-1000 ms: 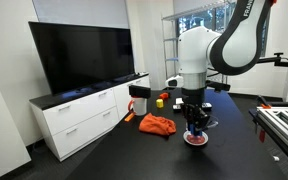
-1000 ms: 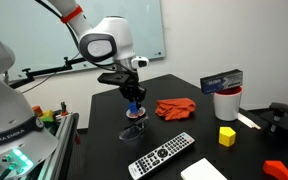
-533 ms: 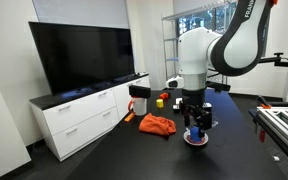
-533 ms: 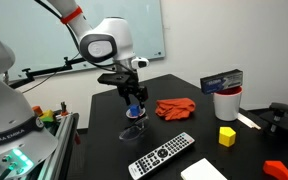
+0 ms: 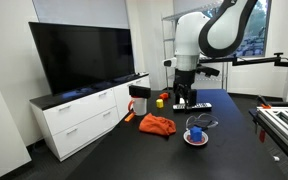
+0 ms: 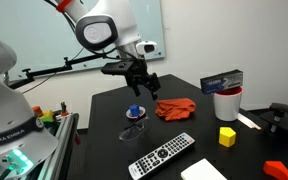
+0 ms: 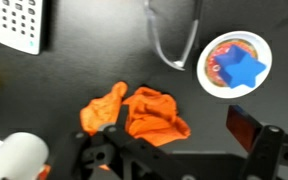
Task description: Put the blue block on the plate, then put the yellow block on the blue block, then put the orange block on the yellow block
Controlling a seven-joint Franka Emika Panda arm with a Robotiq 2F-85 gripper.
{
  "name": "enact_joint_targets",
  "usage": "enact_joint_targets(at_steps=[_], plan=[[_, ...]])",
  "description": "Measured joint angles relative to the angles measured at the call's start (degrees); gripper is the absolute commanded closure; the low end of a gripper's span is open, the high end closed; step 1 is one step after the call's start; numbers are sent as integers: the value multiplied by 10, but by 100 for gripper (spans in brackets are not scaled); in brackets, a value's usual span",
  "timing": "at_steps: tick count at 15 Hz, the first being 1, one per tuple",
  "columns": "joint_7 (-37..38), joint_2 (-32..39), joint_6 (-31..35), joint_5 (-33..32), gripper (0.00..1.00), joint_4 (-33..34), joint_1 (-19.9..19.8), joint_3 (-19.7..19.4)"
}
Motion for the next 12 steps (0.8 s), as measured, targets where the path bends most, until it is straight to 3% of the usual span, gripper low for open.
enact_joint_targets(at_steps=[3,6,12], plan=[[14,-14,-1,-48,0,37,-48,-59],[64,19,-1,-86,0,90,-83,-95],[192,165,-12,-99,0,232,-91,-111]])
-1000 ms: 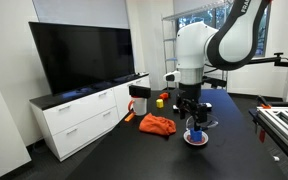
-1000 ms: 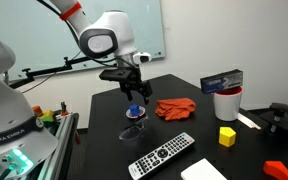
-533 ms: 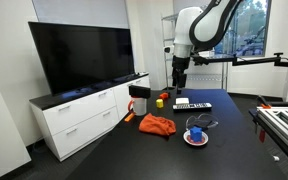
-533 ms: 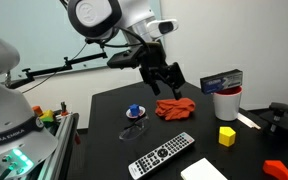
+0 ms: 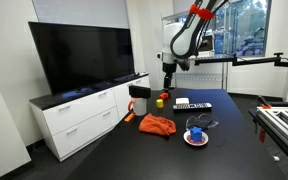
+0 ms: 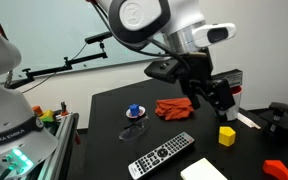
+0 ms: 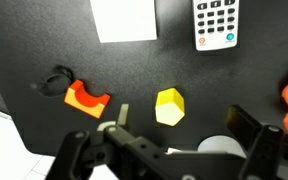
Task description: Put the blue block on the plate, then put the yellow block on the blue block, then put the orange block on the yellow block
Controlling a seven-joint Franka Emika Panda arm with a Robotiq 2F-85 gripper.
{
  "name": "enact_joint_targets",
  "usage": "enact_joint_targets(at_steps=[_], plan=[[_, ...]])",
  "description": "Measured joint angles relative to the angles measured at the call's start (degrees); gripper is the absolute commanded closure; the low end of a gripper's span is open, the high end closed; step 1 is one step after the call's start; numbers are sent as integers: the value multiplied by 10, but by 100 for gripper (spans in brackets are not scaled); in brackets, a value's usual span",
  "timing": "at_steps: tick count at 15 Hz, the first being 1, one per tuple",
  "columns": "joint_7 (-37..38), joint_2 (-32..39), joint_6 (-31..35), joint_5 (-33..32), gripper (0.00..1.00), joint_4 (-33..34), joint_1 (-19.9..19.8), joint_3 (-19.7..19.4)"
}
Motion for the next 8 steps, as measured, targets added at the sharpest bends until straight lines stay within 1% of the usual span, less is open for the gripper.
enact_joint_targets(at_steps=[4,8], plan=[[55,79,-27,1,0,86,0,0],[78,135,-56,11,0,145,0,3]])
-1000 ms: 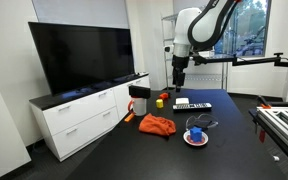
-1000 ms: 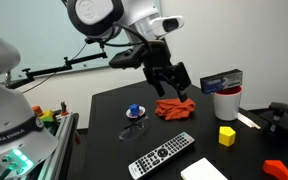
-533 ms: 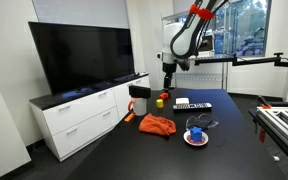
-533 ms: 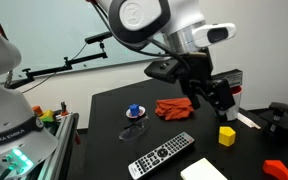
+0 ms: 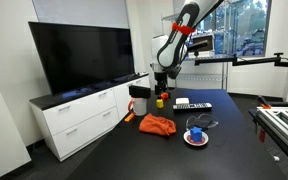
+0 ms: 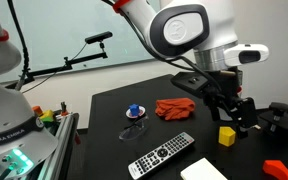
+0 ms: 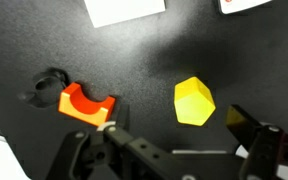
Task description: Put the blue block on the plate, then put the yellow block on the blue block, then put the orange block on the yellow block
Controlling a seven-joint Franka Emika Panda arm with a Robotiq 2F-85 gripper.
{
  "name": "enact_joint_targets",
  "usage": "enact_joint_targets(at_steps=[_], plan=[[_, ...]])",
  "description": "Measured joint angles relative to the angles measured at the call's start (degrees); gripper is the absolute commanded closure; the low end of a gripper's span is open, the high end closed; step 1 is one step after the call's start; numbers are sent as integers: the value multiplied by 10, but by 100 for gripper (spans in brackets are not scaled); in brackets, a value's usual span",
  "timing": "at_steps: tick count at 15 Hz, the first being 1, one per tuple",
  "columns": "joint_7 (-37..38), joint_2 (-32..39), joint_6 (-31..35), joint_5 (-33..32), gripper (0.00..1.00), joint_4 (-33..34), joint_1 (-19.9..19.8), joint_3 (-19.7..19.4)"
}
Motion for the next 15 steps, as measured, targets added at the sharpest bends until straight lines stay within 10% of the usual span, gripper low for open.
enact_joint_targets(at_steps=[3,11,12,15], plan=[[2,25,-21,19,1,30,-2,5],[3,48,-60,44,60,66,-8,13],[3,49,-62,45,20,67,-8,13],[3,53,-67,49,19,70,-8,14]])
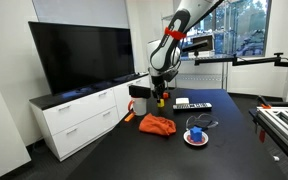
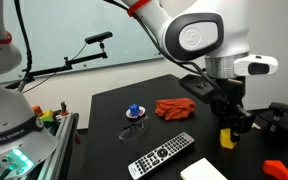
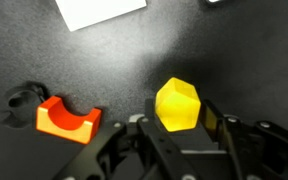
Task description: Put the blue block on the plate, then put the yellow block on the blue block, then put the orange block on the yellow block
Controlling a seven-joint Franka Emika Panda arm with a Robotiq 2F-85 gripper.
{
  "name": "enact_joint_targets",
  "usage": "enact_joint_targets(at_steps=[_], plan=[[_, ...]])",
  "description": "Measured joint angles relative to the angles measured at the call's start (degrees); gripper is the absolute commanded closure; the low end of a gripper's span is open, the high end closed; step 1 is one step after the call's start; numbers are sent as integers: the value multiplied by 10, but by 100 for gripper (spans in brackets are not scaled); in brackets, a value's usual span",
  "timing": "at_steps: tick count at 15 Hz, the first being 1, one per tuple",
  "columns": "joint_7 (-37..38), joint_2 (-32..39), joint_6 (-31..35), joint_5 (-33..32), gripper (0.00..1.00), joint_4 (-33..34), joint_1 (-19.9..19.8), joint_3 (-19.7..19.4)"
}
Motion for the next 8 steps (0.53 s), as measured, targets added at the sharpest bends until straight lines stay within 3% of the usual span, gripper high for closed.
enact_joint_targets(at_steps=[2,4,5,8], plan=[[0,1,-1,1,5,0,0,0],[1,2,-1,1,42,1,0,0],[1,3,-1,1,42,1,0,0],[1,4,-1,1,66,1,0,0]])
